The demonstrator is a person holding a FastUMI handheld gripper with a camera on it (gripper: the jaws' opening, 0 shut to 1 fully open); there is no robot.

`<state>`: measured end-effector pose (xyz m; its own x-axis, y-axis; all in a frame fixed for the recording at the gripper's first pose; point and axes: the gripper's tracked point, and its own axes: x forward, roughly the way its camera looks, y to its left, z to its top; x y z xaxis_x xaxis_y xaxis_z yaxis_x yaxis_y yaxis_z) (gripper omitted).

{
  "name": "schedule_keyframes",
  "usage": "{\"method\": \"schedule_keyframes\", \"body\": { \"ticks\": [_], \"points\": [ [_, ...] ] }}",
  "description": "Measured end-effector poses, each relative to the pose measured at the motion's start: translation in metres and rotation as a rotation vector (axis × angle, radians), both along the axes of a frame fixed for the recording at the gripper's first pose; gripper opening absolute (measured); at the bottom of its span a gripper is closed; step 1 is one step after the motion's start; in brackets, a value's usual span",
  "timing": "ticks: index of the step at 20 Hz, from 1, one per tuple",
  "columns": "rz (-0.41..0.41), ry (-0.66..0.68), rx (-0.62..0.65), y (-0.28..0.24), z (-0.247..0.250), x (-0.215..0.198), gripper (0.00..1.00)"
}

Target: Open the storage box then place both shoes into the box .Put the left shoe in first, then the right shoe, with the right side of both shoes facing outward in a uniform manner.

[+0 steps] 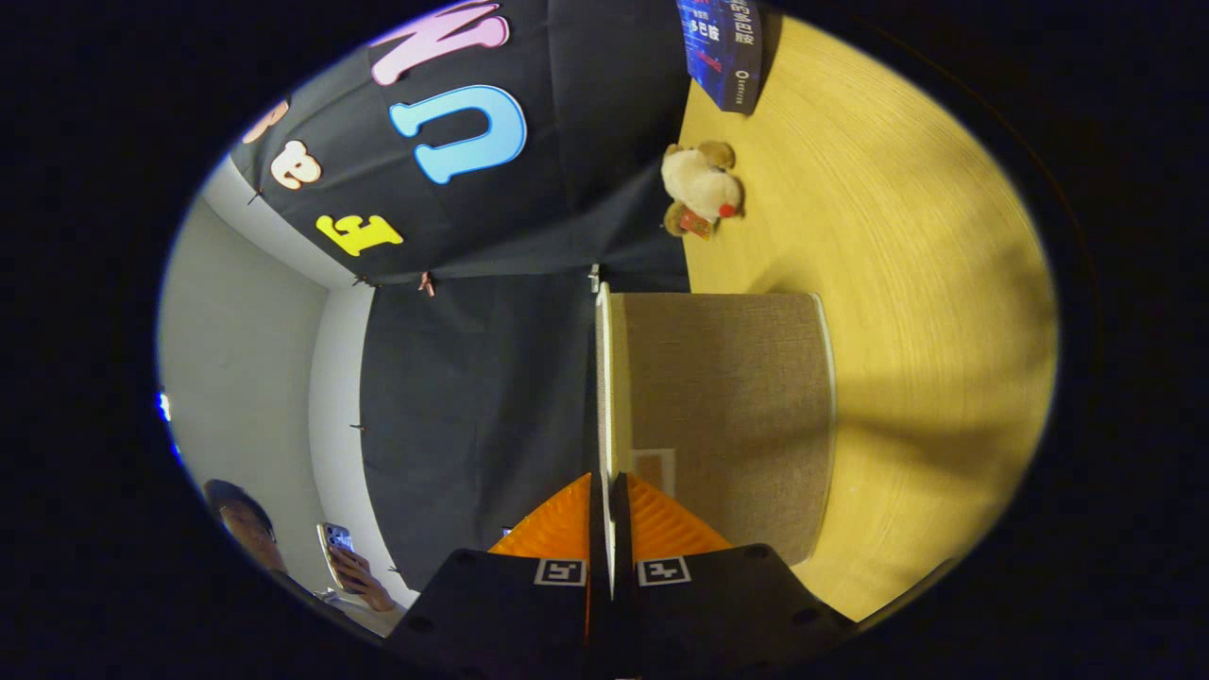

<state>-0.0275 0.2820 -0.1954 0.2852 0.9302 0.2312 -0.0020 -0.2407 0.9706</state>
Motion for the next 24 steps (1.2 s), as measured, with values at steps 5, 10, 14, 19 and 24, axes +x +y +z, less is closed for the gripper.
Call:
{"method": "schedule_keyframes", "body": {
  "ticks": [5, 10, 14, 19, 24],
  "points": [
    [-0.073, -0.086, 0.011, -0.002, 0.057, 0.006, 0.05],
    [-0.081, -0.176, -0.058, 0.019, 0.093, 0.008, 0.05],
    [-0.094, -0.206, -0.055, 0.036, 0.127, 0.006, 0.05],
    [-0.067, -0.266, -0.096, 0.081, 0.171, 0.003, 0.05],
    [-0.039, -0.316, -0.134, 0.128, 0.201, 0.005, 0.05]
  ]
}}
